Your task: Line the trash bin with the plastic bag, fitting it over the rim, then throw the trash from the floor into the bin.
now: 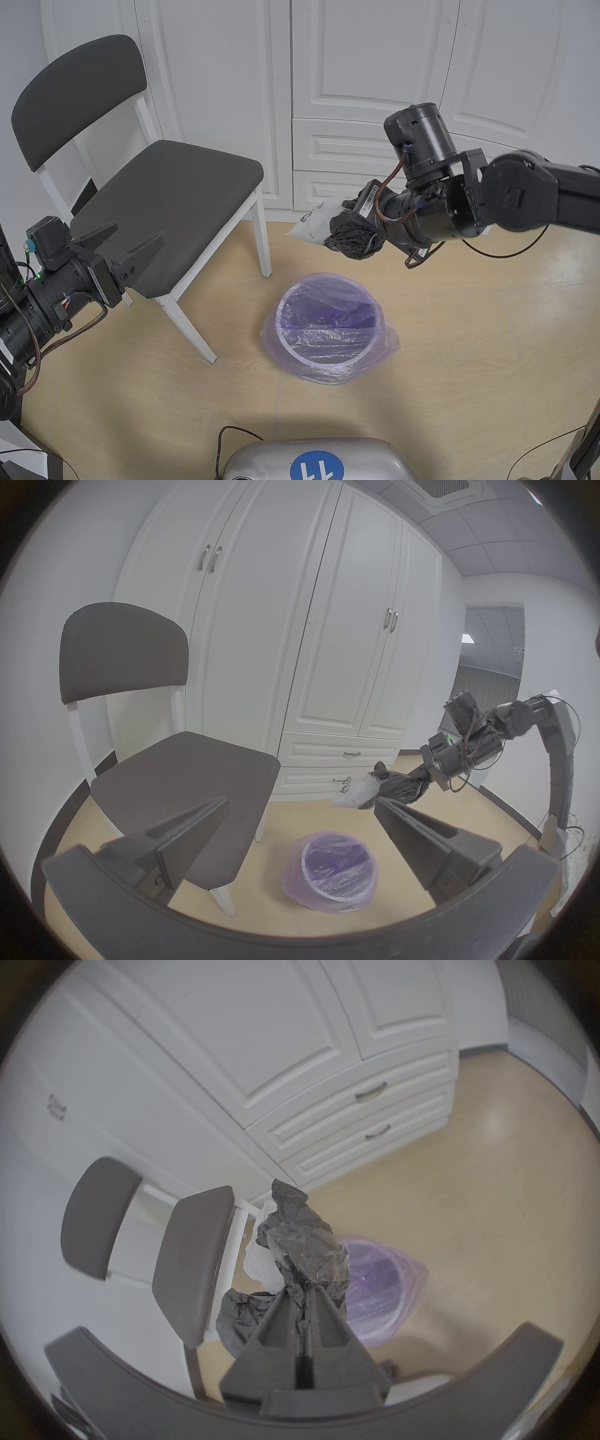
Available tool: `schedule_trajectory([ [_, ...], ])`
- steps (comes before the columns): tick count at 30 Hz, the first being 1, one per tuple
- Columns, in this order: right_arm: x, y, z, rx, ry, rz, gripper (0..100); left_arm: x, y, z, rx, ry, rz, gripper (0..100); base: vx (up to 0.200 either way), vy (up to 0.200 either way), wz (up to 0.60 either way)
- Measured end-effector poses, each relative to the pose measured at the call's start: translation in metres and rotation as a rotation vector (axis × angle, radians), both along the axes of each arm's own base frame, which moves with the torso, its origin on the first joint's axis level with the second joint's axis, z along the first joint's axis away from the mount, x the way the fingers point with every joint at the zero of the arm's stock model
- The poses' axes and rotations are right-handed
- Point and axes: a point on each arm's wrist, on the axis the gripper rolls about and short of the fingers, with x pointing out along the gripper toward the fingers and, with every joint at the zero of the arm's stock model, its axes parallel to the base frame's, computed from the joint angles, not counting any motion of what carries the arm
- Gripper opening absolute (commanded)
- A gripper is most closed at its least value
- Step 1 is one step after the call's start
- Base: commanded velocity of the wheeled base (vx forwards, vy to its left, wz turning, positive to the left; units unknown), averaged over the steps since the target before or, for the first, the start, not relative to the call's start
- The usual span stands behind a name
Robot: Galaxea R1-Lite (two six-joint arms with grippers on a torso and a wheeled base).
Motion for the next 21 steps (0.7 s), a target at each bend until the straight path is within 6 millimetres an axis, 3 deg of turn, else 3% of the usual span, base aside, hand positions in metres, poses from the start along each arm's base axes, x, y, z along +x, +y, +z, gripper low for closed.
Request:
schedule_trajectory([
  [4,0.016,0.003,-0.007,0.028,0.117,-0.063,0,0.000,0.000,0.000,-0.001,-0.002,0.000,100,0.000,0.000,0.00],
  [11,0.051,0.014,-0.057,-0.053,0.220,-0.124,0,0.000,0.000,0.000,0.000,-0.001,0.001,100,0.000,0.000,0.00],
  [21,0.070,0.024,-0.106,-0.128,0.293,-0.130,0,0.000,0.000,-0.002,0.001,0.005,0.000,100,0.000,0.000,0.00],
])
